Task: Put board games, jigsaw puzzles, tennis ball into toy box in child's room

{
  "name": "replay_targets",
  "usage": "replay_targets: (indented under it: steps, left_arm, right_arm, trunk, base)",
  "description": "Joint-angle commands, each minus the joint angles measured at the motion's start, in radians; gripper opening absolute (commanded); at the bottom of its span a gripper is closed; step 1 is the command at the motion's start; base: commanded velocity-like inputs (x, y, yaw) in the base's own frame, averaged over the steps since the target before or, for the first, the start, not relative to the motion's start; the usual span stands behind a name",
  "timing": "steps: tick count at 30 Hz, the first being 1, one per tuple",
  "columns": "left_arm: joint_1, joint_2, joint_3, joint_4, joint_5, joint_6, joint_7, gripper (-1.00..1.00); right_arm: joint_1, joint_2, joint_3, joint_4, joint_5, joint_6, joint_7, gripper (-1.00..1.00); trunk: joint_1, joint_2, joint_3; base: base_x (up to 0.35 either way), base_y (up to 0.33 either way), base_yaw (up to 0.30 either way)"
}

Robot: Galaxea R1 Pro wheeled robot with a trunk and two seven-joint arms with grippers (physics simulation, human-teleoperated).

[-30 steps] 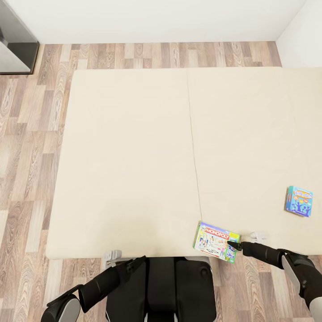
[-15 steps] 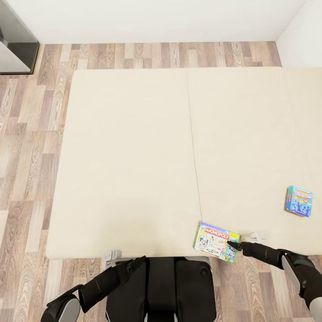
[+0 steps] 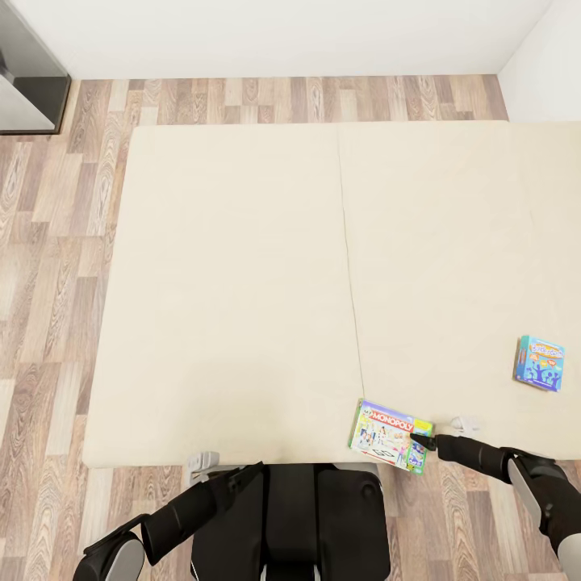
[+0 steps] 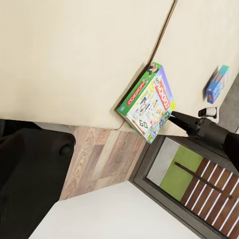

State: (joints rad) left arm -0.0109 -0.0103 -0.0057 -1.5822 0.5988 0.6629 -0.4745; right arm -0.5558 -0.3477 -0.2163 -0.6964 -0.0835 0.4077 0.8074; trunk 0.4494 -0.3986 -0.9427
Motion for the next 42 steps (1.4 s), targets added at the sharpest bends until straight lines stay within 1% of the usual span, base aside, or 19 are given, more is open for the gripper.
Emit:
replay_targets:
  steps: [1, 42]
  left_arm:
    - [0.0, 0.0, 0.001, -0.001, 0.006, 0.007, 0.0, 1.0]
    - [0.0, 0.0, 0.003, -0.001, 0.006, 0.007, -0.001, 1.0]
  right_arm:
    - [0.0, 0.0, -0.001, 0.0, -0.009, 0.009, 0.001, 1.0]
    - [-0.001, 0.001, 0.0, 0.0, -0.007, 0.008, 0.004, 1.0]
  trunk:
    - [0.001, -0.001, -0.001]
    - [0.001, -0.001, -0.001]
  base:
    - [0.0, 0.0, 0.0]
    - [0.0, 0.0, 0.0]
